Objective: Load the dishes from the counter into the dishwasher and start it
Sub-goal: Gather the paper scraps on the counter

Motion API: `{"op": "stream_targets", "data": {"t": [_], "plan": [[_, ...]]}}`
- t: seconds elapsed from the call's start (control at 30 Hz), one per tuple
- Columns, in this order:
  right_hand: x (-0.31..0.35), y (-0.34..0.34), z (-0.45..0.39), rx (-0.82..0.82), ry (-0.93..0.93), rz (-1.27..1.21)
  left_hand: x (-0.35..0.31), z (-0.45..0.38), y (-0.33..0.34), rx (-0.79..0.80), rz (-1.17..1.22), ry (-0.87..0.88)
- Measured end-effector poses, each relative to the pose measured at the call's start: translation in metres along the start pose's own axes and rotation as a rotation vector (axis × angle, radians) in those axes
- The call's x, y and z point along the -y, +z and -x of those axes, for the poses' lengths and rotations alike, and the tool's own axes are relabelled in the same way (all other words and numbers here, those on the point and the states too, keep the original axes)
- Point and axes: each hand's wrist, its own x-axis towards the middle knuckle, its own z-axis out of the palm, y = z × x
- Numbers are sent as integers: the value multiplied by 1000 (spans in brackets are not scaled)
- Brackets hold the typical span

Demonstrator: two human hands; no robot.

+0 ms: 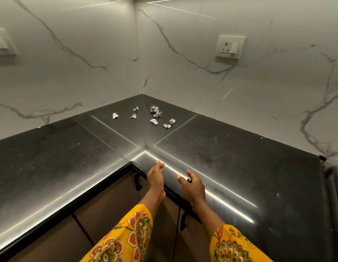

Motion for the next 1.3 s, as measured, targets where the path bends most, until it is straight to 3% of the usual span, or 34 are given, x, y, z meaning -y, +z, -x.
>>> {"op": "stream_targets", "data": {"t": [0.27, 0.77, 1.3], "plan": [[2, 15, -67, 58, -183, 444, -2, -79, 18, 42, -281, 182], [49, 74, -196, 84, -129, 680, -35, -251, 44, 124, -463, 197], [79, 121, -287, -23, -49, 817, -72, -343, 79, 16, -436, 260]]}}
